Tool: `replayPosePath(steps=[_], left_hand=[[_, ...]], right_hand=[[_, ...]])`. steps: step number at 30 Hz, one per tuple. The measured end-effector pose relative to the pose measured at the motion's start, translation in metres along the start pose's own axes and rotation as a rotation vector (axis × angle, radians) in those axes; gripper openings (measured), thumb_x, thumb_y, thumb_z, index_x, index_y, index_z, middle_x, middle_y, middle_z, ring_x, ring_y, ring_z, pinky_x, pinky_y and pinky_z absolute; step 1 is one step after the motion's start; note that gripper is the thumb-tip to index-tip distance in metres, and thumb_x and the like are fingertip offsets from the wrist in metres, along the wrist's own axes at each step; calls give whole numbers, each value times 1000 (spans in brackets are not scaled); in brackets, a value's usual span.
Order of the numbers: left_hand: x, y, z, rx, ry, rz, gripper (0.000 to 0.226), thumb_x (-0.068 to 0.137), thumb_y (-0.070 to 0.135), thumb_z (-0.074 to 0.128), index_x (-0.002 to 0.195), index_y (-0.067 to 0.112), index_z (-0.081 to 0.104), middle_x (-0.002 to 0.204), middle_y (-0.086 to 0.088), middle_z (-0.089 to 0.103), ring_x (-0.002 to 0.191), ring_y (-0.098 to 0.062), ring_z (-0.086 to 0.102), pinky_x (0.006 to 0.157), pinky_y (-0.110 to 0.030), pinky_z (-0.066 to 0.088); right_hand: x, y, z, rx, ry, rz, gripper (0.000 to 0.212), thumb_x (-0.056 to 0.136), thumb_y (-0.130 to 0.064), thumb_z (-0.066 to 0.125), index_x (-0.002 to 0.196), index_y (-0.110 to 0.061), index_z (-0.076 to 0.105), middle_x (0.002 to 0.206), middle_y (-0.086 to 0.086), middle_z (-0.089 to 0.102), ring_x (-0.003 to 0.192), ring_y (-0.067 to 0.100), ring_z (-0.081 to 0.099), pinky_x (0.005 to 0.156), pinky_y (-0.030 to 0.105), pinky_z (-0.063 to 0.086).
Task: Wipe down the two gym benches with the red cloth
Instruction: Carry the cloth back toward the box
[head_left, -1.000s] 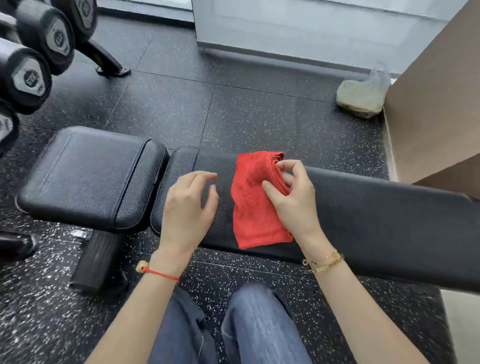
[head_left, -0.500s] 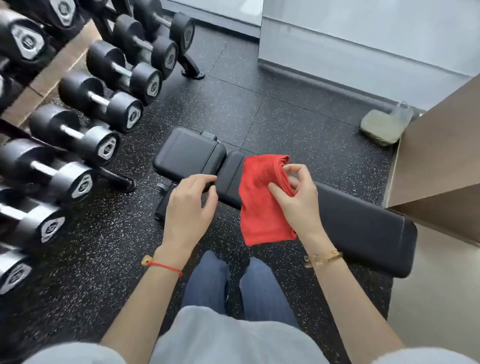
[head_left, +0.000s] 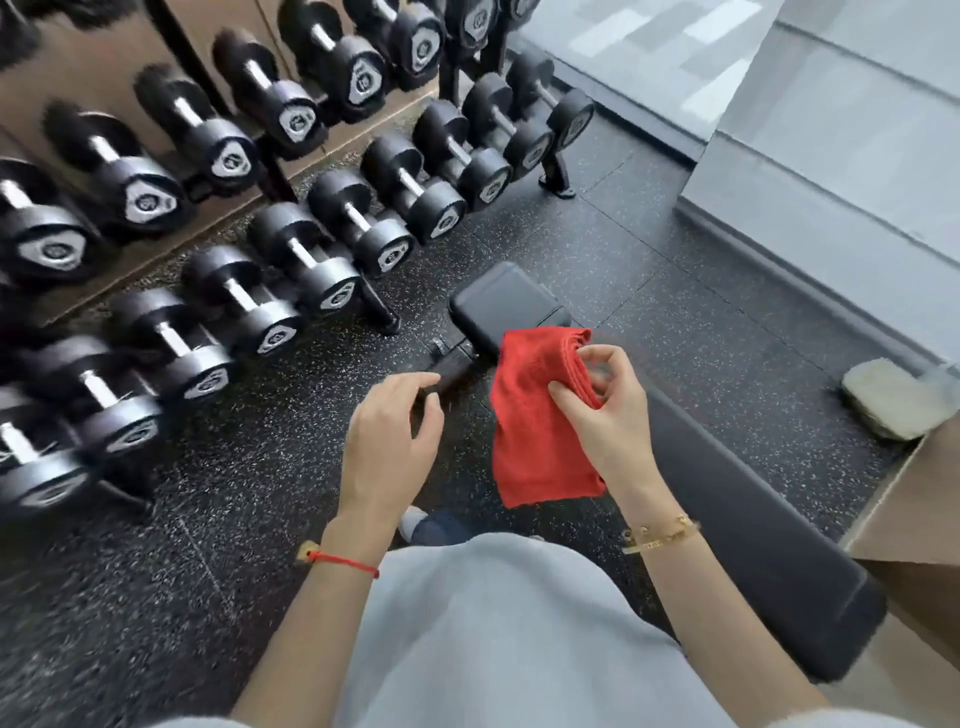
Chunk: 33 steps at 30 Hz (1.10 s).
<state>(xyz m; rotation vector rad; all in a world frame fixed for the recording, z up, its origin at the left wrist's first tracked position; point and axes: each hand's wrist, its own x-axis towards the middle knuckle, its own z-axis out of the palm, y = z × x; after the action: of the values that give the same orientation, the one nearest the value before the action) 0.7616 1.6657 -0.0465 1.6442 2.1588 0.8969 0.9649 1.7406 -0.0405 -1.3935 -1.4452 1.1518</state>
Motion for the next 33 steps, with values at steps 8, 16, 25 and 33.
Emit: replayPosePath(steps=[8, 16, 25, 33], left_hand=[[-69, -58, -63, 31, 236, -255, 24, 94, 15, 56, 115, 16, 67, 115, 2, 68, 110, -16, 62, 99, -38, 49], [-155, -150, -158, 96, 393, -496, 26, 95, 21, 53, 117, 20, 66, 116, 7, 67, 107, -10, 61, 96, -25, 46], [-254, -266, -282, 191, 531, -660, 25, 95, 19, 54, 117, 19, 66, 117, 5, 67, 109, -14, 62, 97, -32, 50], [-303, -337, -343, 219, 644, -819, 25, 96, 19, 54, 117, 18, 66, 115, 6, 68, 105, -11, 62, 94, -24, 47]], right_hand=[[-26, -26, 83, 3, -283, -92, 28, 81, -5, 73, 99, -17, 56, 88, -18, 70, 83, -6, 66, 76, 11, 48], [-94, -64, 225, 46, -597, -135, 28, 83, -4, 70, 98, -20, 53, 89, -4, 73, 76, 5, 68, 67, 18, 49], [-205, -99, 403, 114, -833, -156, 25, 84, -3, 70, 100, -12, 54, 91, -3, 73, 82, 11, 69, 67, 29, 55], [-254, -121, 516, 64, -1032, -154, 25, 83, -3, 70, 97, -16, 54, 91, -2, 73, 82, 12, 70, 69, 30, 56]])
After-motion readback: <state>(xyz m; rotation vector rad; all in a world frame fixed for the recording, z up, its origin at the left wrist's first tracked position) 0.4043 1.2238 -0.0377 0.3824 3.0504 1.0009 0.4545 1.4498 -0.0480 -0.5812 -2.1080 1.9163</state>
